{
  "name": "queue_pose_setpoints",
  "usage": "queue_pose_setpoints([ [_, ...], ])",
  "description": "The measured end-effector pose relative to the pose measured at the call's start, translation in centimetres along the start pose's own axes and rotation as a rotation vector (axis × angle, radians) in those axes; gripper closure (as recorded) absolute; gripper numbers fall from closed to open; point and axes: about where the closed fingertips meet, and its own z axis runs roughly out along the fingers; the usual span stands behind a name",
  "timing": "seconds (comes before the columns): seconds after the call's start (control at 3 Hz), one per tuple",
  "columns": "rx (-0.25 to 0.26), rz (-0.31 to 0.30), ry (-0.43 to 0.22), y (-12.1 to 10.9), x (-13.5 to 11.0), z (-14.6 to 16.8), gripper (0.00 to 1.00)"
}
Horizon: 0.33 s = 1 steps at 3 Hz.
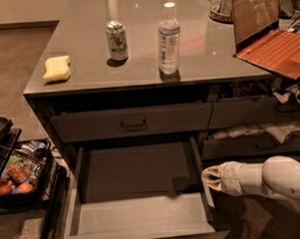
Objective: Open middle drawer
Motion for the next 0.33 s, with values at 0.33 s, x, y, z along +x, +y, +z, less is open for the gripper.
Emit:
queue_pose_setpoints([
  [0.33,0.0,0.0,0.0,0.0,0.0,0.0,0.58],
])
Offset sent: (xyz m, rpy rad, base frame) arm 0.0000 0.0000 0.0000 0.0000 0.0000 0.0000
